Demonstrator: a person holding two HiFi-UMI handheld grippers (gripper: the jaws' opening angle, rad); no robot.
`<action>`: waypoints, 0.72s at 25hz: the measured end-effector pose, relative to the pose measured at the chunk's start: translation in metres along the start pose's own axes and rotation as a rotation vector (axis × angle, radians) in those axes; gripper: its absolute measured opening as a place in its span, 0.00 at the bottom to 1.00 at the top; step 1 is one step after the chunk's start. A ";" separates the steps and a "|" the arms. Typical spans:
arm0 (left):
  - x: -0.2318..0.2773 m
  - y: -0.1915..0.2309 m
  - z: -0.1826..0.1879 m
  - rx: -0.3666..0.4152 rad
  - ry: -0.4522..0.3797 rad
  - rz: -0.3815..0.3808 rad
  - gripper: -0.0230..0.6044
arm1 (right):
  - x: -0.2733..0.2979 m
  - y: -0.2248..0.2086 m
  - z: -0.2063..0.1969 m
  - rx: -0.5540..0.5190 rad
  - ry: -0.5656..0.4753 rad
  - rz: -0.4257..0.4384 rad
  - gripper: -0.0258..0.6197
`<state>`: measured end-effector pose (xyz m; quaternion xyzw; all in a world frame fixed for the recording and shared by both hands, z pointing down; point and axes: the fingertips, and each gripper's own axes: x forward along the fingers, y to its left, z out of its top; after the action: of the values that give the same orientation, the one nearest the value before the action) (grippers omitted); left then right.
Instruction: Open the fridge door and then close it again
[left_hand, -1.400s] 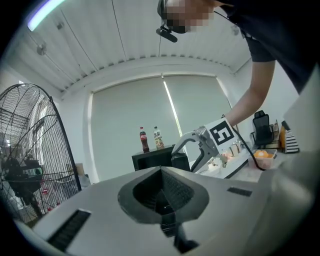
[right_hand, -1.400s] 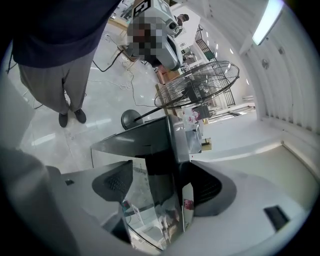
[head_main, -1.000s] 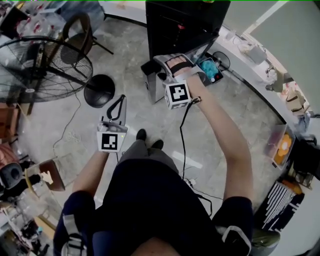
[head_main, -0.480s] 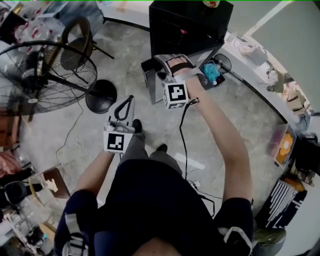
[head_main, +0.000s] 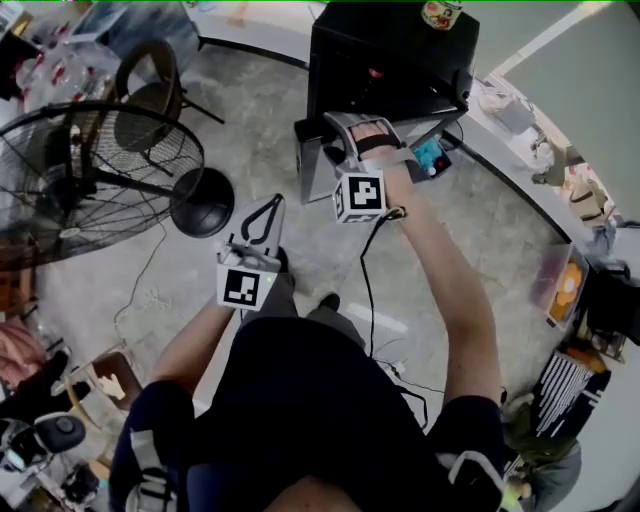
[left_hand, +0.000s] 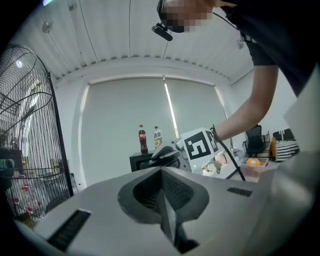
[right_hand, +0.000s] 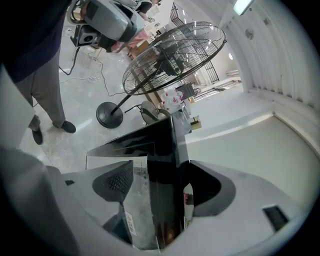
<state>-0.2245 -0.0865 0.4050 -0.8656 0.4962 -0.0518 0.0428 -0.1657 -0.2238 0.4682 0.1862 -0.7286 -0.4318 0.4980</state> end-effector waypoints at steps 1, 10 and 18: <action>0.003 0.005 0.000 -0.002 -0.003 -0.008 0.07 | 0.005 -0.004 -0.001 0.006 0.010 -0.003 0.61; 0.027 0.049 -0.004 0.041 -0.006 -0.088 0.07 | 0.054 -0.041 -0.012 0.081 0.084 -0.026 0.60; 0.043 0.070 -0.002 0.049 -0.035 -0.149 0.07 | 0.086 -0.066 -0.024 0.137 0.146 -0.049 0.59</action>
<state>-0.2630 -0.1591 0.4002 -0.8995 0.4283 -0.0520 0.0688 -0.1919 -0.3316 0.4666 0.2683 -0.7136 -0.3784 0.5251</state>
